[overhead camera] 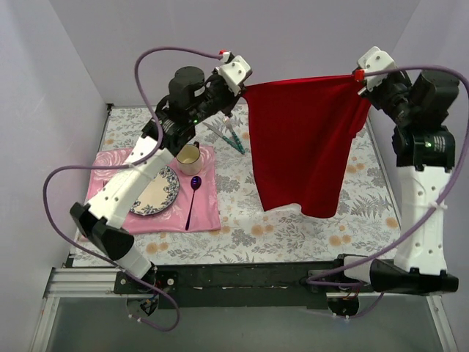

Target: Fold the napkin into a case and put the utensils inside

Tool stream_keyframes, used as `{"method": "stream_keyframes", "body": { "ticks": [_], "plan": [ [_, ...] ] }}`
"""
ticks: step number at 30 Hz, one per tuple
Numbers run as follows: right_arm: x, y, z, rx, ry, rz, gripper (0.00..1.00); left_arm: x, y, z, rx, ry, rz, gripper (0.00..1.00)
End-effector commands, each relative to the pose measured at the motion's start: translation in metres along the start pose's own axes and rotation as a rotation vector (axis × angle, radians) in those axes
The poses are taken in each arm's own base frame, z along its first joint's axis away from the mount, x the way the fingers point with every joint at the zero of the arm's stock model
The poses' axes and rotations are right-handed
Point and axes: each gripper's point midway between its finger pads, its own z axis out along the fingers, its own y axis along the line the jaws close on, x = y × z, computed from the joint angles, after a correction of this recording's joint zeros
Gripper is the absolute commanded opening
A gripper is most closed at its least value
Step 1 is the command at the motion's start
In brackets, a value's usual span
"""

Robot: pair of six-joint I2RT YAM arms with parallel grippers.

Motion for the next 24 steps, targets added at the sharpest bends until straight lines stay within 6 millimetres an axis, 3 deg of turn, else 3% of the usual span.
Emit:
{"method": "stream_keyframes", "body": {
  "ticks": [1,3,5,10,11,13,14,15,17,20,21,22,23,24],
  "plan": [
    [0.022,-0.047,0.025,0.182,0.077,-0.007,0.01,0.019,0.077,0.009,-0.238,0.075,-0.045,0.00],
    [0.025,-0.053,0.037,0.192,0.078,0.001,0.01,0.015,0.094,0.012,-0.266,0.057,-0.083,0.00],
    [0.012,-0.061,0.036,0.201,0.047,-0.007,0.01,-0.002,0.099,0.013,-0.249,0.012,-0.086,0.00],
    [-0.008,-0.054,0.026,0.141,-0.014,-0.070,0.01,-0.038,0.068,-0.003,-0.077,-0.102,-0.058,0.00],
    [0.002,-0.042,0.026,0.106,0.004,-0.079,0.01,-0.038,0.060,-0.012,-0.048,-0.097,-0.049,0.00],
    [-0.004,-0.036,0.006,0.106,-0.003,-0.153,0.01,-0.034,0.038,-0.026,0.042,-0.087,-0.029,0.00],
    [0.016,-0.018,0.007,0.065,0.033,-0.158,0.01,-0.032,0.032,-0.033,0.062,-0.082,-0.013,0.00],
    [0.010,-0.017,-0.010,0.082,0.026,-0.196,0.01,-0.022,0.020,-0.048,0.088,-0.063,-0.006,0.00],
    [0.026,0.005,-0.021,0.032,0.061,-0.250,0.01,-0.006,0.002,-0.064,0.153,-0.029,0.030,0.00],
    [0.065,0.063,-0.042,-0.119,0.123,-0.282,0.01,0.043,-0.047,-0.096,0.331,0.067,0.030,0.00],
    [0.086,0.096,-0.051,-0.196,0.140,-0.274,0.01,0.057,-0.068,-0.103,0.394,0.098,0.016,0.00],
    [0.102,0.121,-0.060,-0.279,0.167,-0.275,0.01,0.100,-0.096,-0.119,0.471,0.203,-0.028,0.00],
    [0.111,0.139,-0.070,-0.326,0.168,-0.314,0.01,0.122,-0.114,-0.127,0.531,0.245,-0.013,0.00],
    [0.123,0.160,-0.076,-0.396,0.172,-0.321,0.01,0.145,-0.145,-0.137,0.620,0.304,-0.008,0.00]
  ]
}}
